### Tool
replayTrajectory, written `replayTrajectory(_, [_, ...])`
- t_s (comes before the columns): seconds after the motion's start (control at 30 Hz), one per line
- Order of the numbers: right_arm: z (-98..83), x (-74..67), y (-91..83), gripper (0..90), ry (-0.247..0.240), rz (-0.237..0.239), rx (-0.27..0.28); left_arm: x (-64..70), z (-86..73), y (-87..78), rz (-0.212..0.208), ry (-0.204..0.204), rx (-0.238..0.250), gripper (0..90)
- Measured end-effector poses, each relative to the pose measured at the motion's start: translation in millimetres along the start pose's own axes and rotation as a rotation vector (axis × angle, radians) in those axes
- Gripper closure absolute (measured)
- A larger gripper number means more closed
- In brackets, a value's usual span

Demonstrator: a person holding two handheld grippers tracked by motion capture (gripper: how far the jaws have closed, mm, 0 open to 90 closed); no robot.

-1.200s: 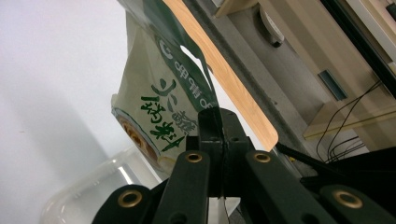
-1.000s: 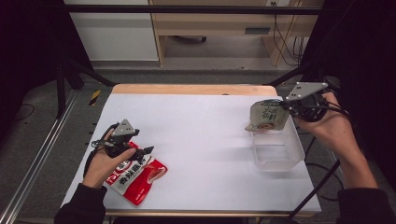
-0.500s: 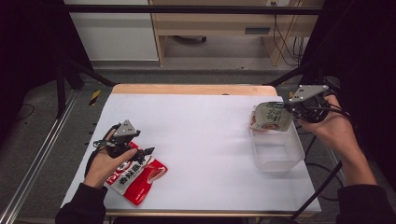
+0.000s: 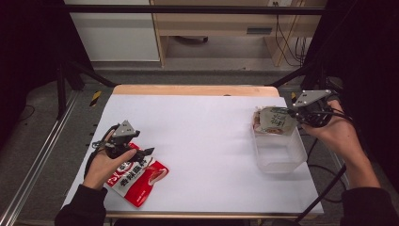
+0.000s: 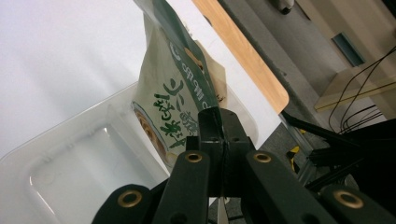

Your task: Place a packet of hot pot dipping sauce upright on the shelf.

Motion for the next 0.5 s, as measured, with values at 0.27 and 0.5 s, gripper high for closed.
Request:
replayTrajectory(0.27, [-3.4, -2.3, 16.3, 90.0, 0.011, 0.042, -0.027, 0.7, 0.7, 0.2, -0.004, 0.001, 0.002, 11.9])
replayTrajectory(0.5, [-4.4, 0.3, 34.2, 90.0, 0.025, 0.069, -0.054, -1.8, -0.6, 0.0, -0.003, -0.011, 0.003, 11.9])
Point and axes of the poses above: each handheld gripper's, and its own axes: y roughly forward along the jaws, z roughly out of its top, x roughly to its right, the point moved 4 cm from there along y, roughly forward along the jaws, and after that the axes turned 9 degrees about -x, right-handed, at the moved point
